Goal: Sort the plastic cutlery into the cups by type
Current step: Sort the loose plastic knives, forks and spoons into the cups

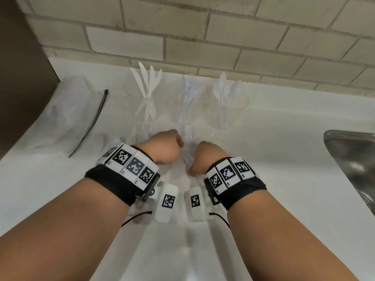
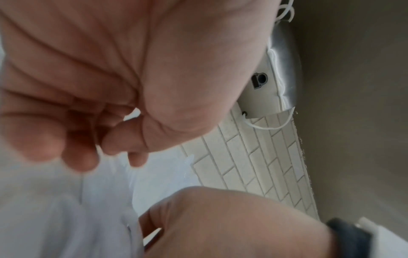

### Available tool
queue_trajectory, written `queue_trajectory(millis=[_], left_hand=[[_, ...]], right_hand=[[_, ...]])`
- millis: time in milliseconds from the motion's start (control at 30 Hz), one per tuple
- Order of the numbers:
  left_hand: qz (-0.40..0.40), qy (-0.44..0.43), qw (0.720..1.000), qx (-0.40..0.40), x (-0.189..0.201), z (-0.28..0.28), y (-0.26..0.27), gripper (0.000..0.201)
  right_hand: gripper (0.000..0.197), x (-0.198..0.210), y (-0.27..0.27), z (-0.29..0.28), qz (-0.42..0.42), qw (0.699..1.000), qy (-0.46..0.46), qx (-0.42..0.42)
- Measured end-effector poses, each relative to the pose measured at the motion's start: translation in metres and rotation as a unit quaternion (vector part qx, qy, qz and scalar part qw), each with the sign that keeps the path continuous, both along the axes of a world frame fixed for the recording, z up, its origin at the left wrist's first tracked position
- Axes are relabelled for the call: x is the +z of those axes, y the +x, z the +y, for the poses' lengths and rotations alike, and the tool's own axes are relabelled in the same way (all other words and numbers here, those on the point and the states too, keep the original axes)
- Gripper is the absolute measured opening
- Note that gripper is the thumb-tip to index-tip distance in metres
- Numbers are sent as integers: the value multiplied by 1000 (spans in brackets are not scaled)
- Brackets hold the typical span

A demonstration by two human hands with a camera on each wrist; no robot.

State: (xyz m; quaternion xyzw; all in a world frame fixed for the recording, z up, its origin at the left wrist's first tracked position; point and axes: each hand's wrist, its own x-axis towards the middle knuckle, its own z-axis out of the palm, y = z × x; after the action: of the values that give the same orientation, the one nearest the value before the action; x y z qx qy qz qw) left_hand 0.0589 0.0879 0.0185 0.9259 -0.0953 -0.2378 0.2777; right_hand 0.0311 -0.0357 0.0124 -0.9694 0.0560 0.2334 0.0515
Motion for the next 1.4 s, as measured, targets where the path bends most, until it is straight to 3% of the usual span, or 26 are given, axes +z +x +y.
queue_trajectory(millis=[133, 233, 333, 433, 600, 767, 900, 1033, 1133, 1233, 1400], left_hand=[[-29, 45, 998, 37, -2, -13, 15, 59], [-15, 73, 997, -20, -10, -29, 24, 75], [5, 110, 992, -63, -13, -37, 31, 86], [24, 122, 988, -91, -12, -38, 32, 93], [24, 137, 982, -130, -8, -39, 27, 85], [22, 167, 979, -120, -7, -41, 19, 61], [23, 147, 981, -121, 1, -37, 12, 60], [41, 85, 990, -104, 8, -28, 7, 57], [110, -47, 992, -26, 5, -17, 9, 53], [159, -150, 976, 26, 4, -7, 8, 70], [118, -157, 981, 6, 4, 3, 4, 75]], right_hand=[[37, -2, -2, -1, -5, 1000, 1, -14], [28, -4, -3, -3, -13, 1000, 16, -8], [49, -6, -5, -7, -20, 1000, 11, -12], [54, -7, -5, -10, -19, 1000, 7, -8], [64, -5, -6, -12, -15, 1000, -1, -2], [56, -3, -6, -14, -21, 1000, 1, 4], [40, -2, -7, -12, -29, 999, 8, 25], [42, 2, -8, -5, -27, 999, 17, 25], [42, 5, -6, 0, 0, 1000, 14, 4], [46, 4, -4, 1, 8, 1000, 8, 10], [36, -3, -3, 4, -14, 999, -22, 29]])
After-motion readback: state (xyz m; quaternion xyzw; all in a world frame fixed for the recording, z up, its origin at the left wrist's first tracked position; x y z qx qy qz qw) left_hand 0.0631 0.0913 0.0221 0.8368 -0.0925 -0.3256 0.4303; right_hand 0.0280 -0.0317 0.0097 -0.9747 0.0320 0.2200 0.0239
